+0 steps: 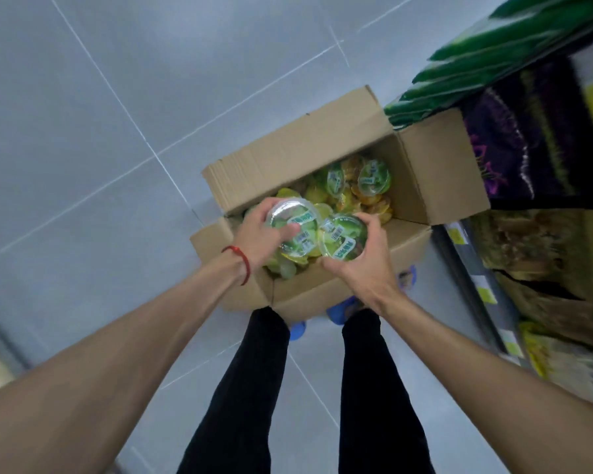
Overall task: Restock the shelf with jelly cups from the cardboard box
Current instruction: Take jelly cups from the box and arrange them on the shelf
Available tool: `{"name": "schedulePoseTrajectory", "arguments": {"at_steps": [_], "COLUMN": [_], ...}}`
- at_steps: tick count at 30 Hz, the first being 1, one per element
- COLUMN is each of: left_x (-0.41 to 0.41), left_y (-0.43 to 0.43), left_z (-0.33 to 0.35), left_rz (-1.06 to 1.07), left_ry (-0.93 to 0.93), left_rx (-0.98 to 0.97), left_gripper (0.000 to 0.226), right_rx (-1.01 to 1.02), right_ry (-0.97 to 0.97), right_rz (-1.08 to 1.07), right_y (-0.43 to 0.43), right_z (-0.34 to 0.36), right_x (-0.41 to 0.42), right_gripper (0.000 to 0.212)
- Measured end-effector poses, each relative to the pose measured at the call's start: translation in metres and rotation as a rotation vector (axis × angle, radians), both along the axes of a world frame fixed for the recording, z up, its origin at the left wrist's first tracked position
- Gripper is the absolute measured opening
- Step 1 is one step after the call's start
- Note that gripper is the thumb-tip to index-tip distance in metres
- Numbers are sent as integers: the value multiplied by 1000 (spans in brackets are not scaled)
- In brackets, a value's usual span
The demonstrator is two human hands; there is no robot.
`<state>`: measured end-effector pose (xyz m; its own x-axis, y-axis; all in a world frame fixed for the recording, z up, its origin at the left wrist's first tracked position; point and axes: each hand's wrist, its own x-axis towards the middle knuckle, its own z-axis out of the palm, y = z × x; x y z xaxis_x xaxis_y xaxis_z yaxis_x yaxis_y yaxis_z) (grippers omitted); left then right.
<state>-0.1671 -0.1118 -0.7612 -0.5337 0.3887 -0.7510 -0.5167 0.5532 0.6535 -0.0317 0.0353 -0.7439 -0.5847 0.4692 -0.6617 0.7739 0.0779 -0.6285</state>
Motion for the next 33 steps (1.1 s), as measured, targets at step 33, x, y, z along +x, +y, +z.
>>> {"name": "schedulePoseTrajectory", "arguments": {"at_steps": [33], "left_x": [282], "left_y": [45], "left_z": [425], "left_rz": [-267], "left_ry": [26], "left_rx": [418], "left_gripper": [23], "right_rx": [277], "right_ry": [610], "right_rz": [-444], "right_y": [-35], "right_z": [397], "right_x": [329], "right_gripper": [122]}}
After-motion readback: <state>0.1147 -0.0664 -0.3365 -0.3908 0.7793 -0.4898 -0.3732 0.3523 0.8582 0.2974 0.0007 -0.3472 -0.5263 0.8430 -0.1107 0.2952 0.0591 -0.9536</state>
